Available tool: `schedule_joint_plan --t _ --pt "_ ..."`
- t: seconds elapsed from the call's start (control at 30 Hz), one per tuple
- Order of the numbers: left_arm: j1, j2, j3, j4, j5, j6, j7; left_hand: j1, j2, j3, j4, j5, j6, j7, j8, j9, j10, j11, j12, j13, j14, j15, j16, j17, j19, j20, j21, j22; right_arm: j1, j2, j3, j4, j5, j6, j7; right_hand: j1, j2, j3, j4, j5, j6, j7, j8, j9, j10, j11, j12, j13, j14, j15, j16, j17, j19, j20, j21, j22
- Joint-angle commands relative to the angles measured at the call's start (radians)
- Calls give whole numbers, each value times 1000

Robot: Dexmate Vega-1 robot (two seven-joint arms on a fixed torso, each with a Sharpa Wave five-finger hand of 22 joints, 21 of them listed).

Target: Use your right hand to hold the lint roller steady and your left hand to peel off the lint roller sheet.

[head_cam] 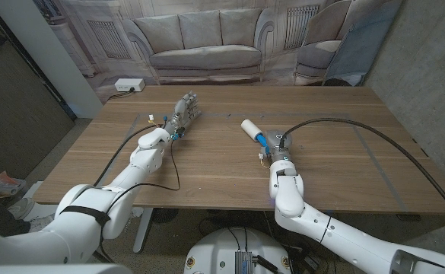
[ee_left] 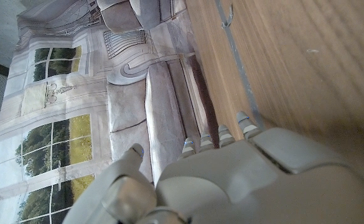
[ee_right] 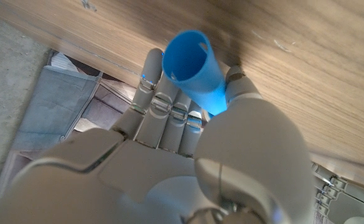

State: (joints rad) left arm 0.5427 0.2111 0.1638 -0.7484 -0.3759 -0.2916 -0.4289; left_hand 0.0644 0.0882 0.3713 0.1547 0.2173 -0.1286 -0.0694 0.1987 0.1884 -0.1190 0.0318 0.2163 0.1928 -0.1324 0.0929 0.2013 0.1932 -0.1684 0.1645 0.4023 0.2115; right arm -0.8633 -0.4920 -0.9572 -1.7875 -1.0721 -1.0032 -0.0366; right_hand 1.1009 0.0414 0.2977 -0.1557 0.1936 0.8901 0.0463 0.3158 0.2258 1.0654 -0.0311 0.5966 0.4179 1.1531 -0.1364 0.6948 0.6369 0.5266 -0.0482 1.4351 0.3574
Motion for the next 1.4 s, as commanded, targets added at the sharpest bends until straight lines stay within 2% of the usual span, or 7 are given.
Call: schedule_joint_plan --t 0.03,0.23,0.4,0.47,0.8,1.2,1.4 --pt "1 -3 -2 -10 16 11 2 0 -4 -5 2 2 -5 2 -2 2 -2 6 -5 2 -7 3 -2 3 -7 5 -3 4 -94 106 99 123 159 31 -611 114 95 -3 -3 10 142 -121 0 4 106 -84 8 6 101 -97 11 11 15 -158 9 -2" --pt "-8 -6 -1 5 19 9 -1 -1 -4 -5 2 3 -5 2 -2 2 -2 6 -5 2 -7 4 -3 3 -7 5 -3 4 -114 160 146 188 250 101 -862 119 94 -2 -2 13 144 -119 1 11 112 -82 7 7 104 -97 14 18 18 -156 10 -12" --pt "-23 -13 -1 32 25 0 -5 -1 -4 -6 1 3 -4 2 -2 2 -3 6 -5 2 -7 3 -3 3 -7 6 -3 4 -117 168 159 202 313 157 -959 125 95 -1 -3 15 145 -118 1 15 118 -83 6 7 103 -97 13 18 24 -157 12 -17" --pt "-31 -15 1 44 29 0 -9 -2 -4 -6 1 3 -4 2 -2 2 -3 6 -5 2 -7 5 -3 3 -8 7 -4 4 -131 131 174 139 373 213 -916 127 95 -1 -3 16 146 -116 1 16 119 -84 6 8 105 -97 14 20 29 -157 13 -20" --pt "-50 -26 -7 81 39 -14 -23 -2 -4 -7 1 4 -5 2 -2 2 -3 6 -5 2 -7 6 -3 3 -8 7 -4 4 -150 91 200 72 483 295 -919 135 97 1 -2 18 147 -109 1 23 127 -74 4 7 110 -97 17 25 42 -158 15 -33" --pt "-40 -27 -12 57 44 -7 -20 -2 -3 -8 0 4 -7 3 -3 2 -4 5 -6 2 -9 5 -4 3 -8 6 -4 4 -154 71 210 86 538 405 -968 139 103 3 6 20 175 -77 7 30 185 -42 6 -7 146 -95 28 28 94 -152 20 -65" --pt "-29 -25 -9 33 45 2 -13 -1 -2 -8 0 5 -7 3 -3 2 -4 4 -5 2 -8 3 -3 3 -8 7 -4 4 -158 22 211 9 574 387 -853 114 111 1 24 16 188 -62 3 23 197 -32 8 2 167 -94 32 30 113 -147 15 -86"
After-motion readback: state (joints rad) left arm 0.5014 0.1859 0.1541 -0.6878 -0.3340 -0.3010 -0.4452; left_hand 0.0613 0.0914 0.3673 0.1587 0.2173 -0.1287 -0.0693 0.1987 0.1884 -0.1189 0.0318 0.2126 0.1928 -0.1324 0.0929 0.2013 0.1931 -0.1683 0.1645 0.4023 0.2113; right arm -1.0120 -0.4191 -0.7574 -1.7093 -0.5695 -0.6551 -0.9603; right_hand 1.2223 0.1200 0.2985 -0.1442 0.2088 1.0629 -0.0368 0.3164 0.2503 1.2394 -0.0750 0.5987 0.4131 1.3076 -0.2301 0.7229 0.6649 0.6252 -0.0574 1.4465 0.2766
